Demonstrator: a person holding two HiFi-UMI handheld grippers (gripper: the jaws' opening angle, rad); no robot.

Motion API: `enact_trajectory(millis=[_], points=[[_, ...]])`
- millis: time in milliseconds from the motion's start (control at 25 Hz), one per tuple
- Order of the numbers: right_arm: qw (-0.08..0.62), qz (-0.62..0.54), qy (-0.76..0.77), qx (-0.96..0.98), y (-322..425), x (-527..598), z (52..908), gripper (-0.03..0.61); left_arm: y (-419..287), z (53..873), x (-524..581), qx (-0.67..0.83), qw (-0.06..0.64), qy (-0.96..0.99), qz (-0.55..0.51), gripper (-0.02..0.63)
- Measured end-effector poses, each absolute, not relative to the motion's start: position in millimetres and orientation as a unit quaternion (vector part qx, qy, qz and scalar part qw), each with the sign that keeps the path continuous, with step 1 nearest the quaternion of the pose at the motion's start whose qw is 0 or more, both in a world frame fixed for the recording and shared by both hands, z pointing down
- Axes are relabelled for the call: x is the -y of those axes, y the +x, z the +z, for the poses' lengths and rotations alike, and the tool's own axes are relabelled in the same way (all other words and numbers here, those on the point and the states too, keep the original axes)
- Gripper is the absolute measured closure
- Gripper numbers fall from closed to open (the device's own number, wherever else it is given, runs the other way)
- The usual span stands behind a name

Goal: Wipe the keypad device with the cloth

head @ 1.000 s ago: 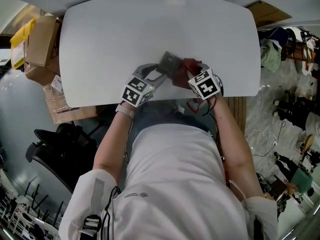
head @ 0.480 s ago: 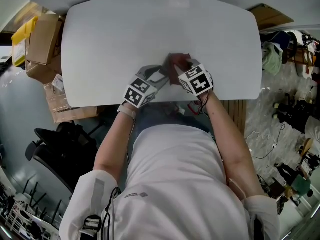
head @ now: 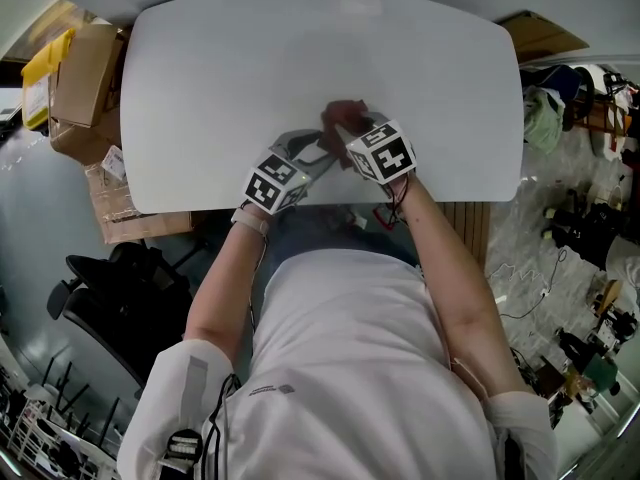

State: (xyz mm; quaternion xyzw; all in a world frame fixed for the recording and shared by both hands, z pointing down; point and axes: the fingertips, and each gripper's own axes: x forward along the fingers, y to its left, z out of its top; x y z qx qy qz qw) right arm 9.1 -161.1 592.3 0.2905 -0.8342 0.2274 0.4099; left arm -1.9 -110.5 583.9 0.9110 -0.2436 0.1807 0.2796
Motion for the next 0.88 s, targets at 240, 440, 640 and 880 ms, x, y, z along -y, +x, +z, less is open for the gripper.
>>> enact_trajectory(millis=[240, 440, 640, 880], points=[[0.391, 0.230, 0.296, 0.841, 23, 162, 584, 0.525, -1, 583, 110, 0.248, 0.275, 0.911, 0.184, 0.399], [0.377, 0.252, 0.333, 0.827, 63, 155, 575, 0.525, -1, 569, 112, 0.246, 0.271, 0.915, 0.168, 0.399], [0.394, 0.270, 0.360, 0.802, 110, 136, 585, 0.525, 4, 560, 118, 0.244, 0.258, 0.920, 0.169, 0.399], [0.391, 0.296, 0.384, 0.782, 136, 122, 597, 0.525, 5, 566, 124, 0.249, 0.250, 0.918, 0.181, 0.399]])
